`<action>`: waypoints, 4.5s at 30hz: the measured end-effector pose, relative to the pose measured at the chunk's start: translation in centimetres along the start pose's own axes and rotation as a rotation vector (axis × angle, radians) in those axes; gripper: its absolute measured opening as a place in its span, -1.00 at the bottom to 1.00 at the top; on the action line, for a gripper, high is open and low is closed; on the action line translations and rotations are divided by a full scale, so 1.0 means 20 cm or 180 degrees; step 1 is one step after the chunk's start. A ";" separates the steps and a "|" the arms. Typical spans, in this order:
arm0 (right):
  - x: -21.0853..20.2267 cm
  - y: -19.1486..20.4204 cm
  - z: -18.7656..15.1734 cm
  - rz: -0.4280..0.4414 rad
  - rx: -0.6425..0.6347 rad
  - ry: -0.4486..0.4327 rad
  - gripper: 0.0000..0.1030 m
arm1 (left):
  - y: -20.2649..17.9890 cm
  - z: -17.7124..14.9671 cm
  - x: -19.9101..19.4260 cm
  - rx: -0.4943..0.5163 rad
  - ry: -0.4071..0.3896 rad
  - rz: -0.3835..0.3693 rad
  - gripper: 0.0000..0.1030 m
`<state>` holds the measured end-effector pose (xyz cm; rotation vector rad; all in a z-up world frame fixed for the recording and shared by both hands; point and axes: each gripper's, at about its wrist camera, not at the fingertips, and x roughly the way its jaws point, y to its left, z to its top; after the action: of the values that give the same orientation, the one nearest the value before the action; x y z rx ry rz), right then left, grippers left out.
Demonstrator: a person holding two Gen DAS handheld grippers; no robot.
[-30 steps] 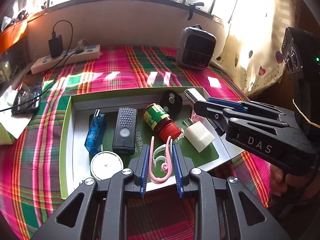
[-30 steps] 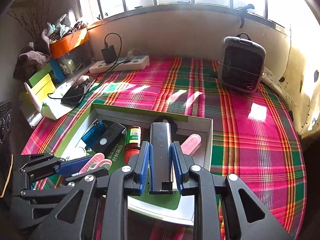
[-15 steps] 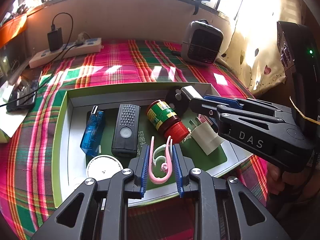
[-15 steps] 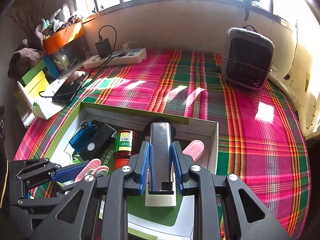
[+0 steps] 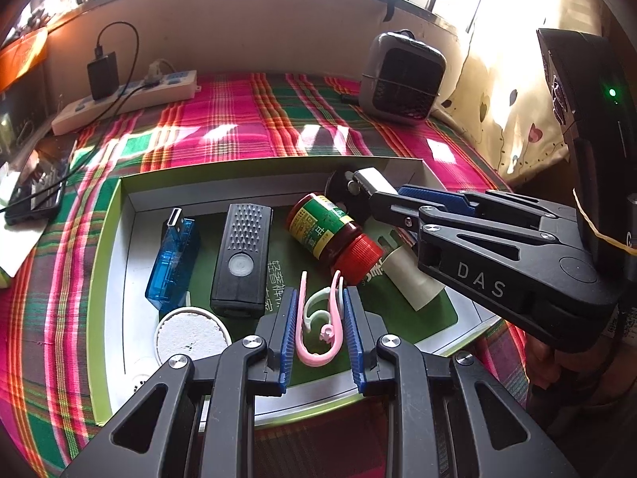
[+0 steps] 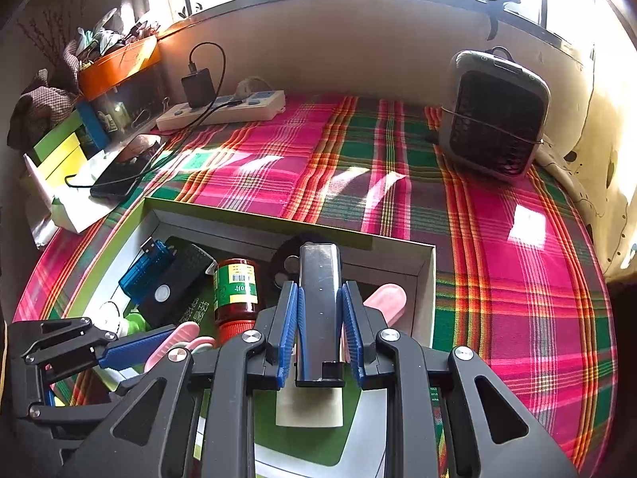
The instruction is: Organize rigid objects
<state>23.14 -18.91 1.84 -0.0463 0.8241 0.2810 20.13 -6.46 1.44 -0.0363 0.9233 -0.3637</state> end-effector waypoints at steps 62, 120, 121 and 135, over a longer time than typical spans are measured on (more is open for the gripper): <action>-0.21 0.04 -0.13 -0.0015 0.0095 -0.0272 -0.16 | -0.04 -0.09 -0.20 0.0006 -0.0178 0.0262 -0.31; -0.38 0.17 -0.65 -0.0431 0.0198 0.0132 0.27 | -0.06 -0.53 -0.33 -0.0157 -0.0101 0.0910 0.02; -0.37 0.17 -0.65 -0.0441 0.0202 0.0134 0.29 | -0.07 -0.53 -0.33 -0.0143 -0.0096 0.0932 0.02; -0.37 0.15 -0.65 -0.0481 0.0267 0.0144 0.43 | -0.08 -0.53 -0.32 -0.0187 -0.0099 0.0987 0.04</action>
<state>8.23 -19.72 -1.42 -0.0363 0.8717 0.1030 7.82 -4.47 0.31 0.0471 0.8925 -0.0484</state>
